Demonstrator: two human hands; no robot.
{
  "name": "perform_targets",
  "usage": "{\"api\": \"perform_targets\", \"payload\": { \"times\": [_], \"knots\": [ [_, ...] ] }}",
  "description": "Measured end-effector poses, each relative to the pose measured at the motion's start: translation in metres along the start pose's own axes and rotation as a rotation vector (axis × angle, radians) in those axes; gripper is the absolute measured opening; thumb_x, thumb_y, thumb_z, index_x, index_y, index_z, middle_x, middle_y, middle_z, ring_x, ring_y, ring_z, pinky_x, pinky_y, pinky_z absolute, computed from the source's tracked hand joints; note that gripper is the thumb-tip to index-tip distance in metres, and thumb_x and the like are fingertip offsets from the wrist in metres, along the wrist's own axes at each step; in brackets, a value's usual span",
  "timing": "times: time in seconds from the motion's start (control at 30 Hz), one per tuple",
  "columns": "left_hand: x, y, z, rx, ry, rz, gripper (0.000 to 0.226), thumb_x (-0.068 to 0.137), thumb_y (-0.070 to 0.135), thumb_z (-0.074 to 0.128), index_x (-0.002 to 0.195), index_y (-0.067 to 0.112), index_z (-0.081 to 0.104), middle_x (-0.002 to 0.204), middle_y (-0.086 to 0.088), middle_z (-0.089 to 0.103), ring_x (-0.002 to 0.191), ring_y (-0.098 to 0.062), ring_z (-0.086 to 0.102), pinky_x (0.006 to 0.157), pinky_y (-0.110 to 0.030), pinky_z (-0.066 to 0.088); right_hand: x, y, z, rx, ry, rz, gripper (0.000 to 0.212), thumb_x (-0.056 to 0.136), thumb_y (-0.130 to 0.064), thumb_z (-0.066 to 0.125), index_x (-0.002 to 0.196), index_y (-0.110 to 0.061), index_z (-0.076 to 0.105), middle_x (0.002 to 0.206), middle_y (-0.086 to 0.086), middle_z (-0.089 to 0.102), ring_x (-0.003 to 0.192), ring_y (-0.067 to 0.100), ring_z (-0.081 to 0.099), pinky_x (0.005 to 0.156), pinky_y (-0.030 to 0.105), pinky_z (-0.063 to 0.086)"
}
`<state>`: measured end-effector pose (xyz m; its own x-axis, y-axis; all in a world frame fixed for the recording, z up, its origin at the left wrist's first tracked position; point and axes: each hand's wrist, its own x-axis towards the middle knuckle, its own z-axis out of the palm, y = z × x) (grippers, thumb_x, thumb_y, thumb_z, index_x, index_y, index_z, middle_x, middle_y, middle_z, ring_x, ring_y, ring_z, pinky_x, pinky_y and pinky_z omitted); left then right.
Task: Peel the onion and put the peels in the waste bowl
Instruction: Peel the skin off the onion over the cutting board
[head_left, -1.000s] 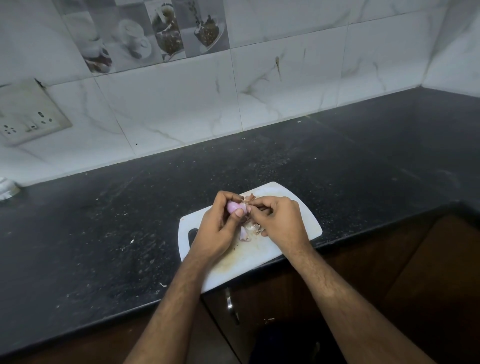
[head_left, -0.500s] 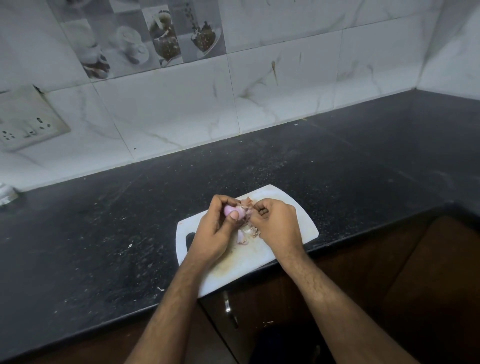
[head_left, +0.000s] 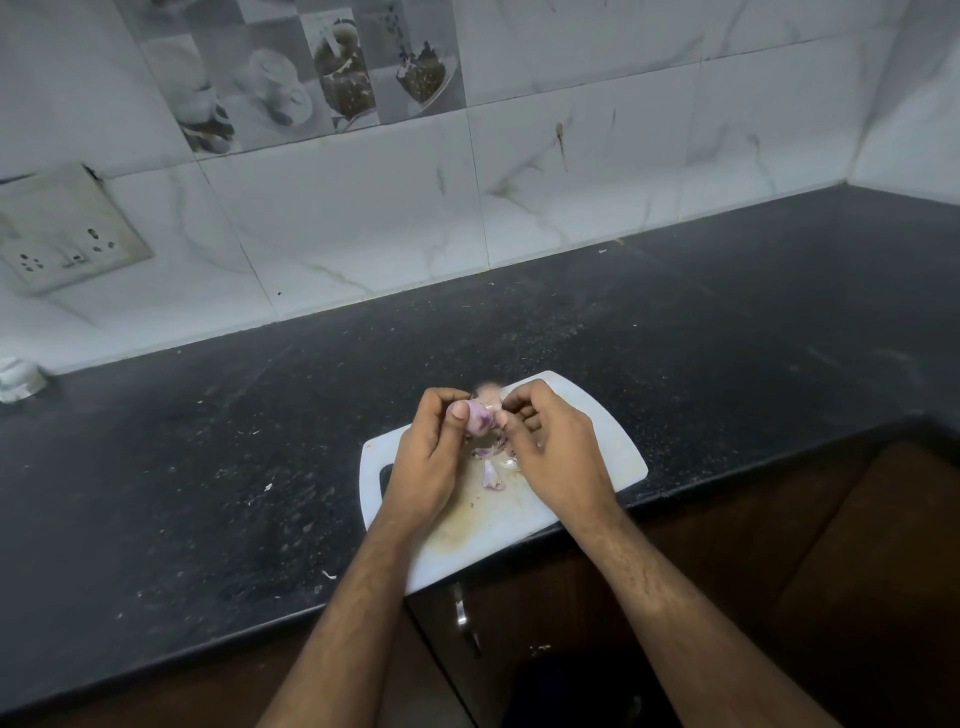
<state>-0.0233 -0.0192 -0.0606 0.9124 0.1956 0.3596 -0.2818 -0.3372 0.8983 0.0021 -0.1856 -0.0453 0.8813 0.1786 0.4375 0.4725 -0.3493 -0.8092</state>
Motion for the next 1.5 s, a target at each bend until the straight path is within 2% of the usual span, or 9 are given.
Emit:
{"api": "perform_targets", "payload": {
  "times": [0.1, 0.27, 0.4, 0.6, 0.7, 0.83, 1.0, 1.3, 1.5],
  "knots": [
    [0.001, 0.0, -0.001, 0.005, -0.024, 0.001, 0.031, 0.107, 0.048, 0.049, 0.108, 0.02, 0.063, 0.1, 0.009, 0.073, 0.098, -0.015, 0.071, 0.092, -0.039, 0.058, -0.001, -0.002, 0.0, 0.042, -0.041, -0.09, 0.01, 0.097, -0.02, 0.071, 0.107, -0.019, 0.071, 0.103, -0.014, 0.07, 0.093, 0.001, 0.066, 0.078, 0.01, 0.052],
    [-0.003, 0.011, 0.001, -0.007, -0.065, 0.003, 0.036, 0.114, 0.029, 0.045, 0.1, -0.003, 0.055, 0.088, 0.015, 0.069, 0.07, -0.002, 0.068, 0.078, -0.021, 0.053, -0.002, -0.003, -0.002, 0.08, -0.041, -0.099, 0.012, 0.093, -0.017, 0.075, 0.105, -0.02, 0.075, 0.1, -0.014, 0.07, 0.092, 0.007, 0.067, 0.078, 0.013, 0.053],
    [-0.003, 0.011, 0.0, -0.031, -0.103, -0.005, 0.037, 0.113, 0.04, 0.047, 0.099, 0.008, 0.056, 0.094, 0.009, 0.07, 0.066, -0.023, 0.072, 0.084, -0.042, 0.058, -0.004, -0.006, -0.004, 0.137, -0.017, -0.067, 0.012, 0.09, -0.01, 0.077, 0.1, -0.016, 0.078, 0.097, -0.01, 0.074, 0.091, 0.001, 0.069, 0.076, 0.008, 0.052],
    [-0.001, 0.007, -0.003, -0.051, -0.112, -0.024, 0.039, 0.106, 0.059, 0.052, 0.096, 0.023, 0.061, 0.097, 0.005, 0.069, 0.081, -0.029, 0.07, 0.091, -0.065, 0.057, -0.004, -0.006, -0.005, 0.095, -0.006, -0.078, 0.016, 0.089, -0.006, 0.077, 0.101, -0.016, 0.081, 0.092, -0.008, 0.075, 0.088, -0.002, 0.068, 0.073, 0.005, 0.049],
    [-0.001, 0.005, -0.003, -0.06, -0.102, -0.051, 0.039, 0.108, 0.053, 0.051, 0.098, 0.015, 0.06, 0.095, 0.006, 0.069, 0.078, -0.026, 0.071, 0.091, -0.061, 0.058, -0.003, -0.004, -0.003, 0.032, -0.023, -0.133, 0.017, 0.091, -0.009, 0.075, 0.104, -0.018, 0.08, 0.091, -0.007, 0.073, 0.087, 0.001, 0.067, 0.074, 0.005, 0.048],
    [-0.001, 0.004, -0.003, -0.101, -0.101, -0.072, 0.045, 0.106, 0.057, 0.053, 0.099, 0.014, 0.058, 0.097, -0.003, 0.068, 0.078, -0.043, 0.07, 0.091, -0.075, 0.053, -0.005, -0.002, 0.001, -0.075, -0.018, -0.208, 0.017, 0.095, -0.01, 0.069, 0.107, -0.02, 0.076, 0.095, -0.009, 0.071, 0.088, 0.005, 0.066, 0.078, 0.016, 0.053],
    [-0.001, 0.006, -0.001, -0.159, -0.091, -0.083, 0.044, 0.108, 0.054, 0.053, 0.094, 0.013, 0.056, 0.1, -0.015, 0.065, 0.074, -0.052, 0.069, 0.088, -0.077, 0.053, -0.005, -0.002, 0.002, -0.051, -0.009, -0.204, 0.011, 0.096, -0.014, 0.069, 0.107, -0.018, 0.071, 0.1, -0.012, 0.069, 0.093, 0.004, 0.065, 0.079, 0.02, 0.055],
    [0.0, 0.001, -0.003, -0.131, -0.097, -0.088, 0.043, 0.104, 0.061, 0.055, 0.1, 0.019, 0.063, 0.096, -0.003, 0.069, 0.083, -0.049, 0.07, 0.093, -0.074, 0.053, -0.005, -0.003, 0.001, -0.01, 0.004, -0.184, 0.008, 0.093, -0.01, 0.073, 0.095, -0.017, 0.075, 0.092, -0.013, 0.07, 0.089, 0.001, 0.066, 0.076, 0.011, 0.052],
    [0.001, 0.001, -0.004, -0.152, -0.093, -0.102, 0.042, 0.101, 0.065, 0.058, 0.098, 0.024, 0.065, 0.093, 0.0, 0.069, 0.086, -0.045, 0.069, 0.095, -0.075, 0.052, -0.009, 0.002, 0.005, -0.153, 0.034, -0.289, 0.014, 0.098, -0.014, 0.067, 0.109, -0.017, 0.075, 0.097, -0.006, 0.071, 0.088, 0.009, 0.067, 0.078, 0.027, 0.057]
  ]
}}
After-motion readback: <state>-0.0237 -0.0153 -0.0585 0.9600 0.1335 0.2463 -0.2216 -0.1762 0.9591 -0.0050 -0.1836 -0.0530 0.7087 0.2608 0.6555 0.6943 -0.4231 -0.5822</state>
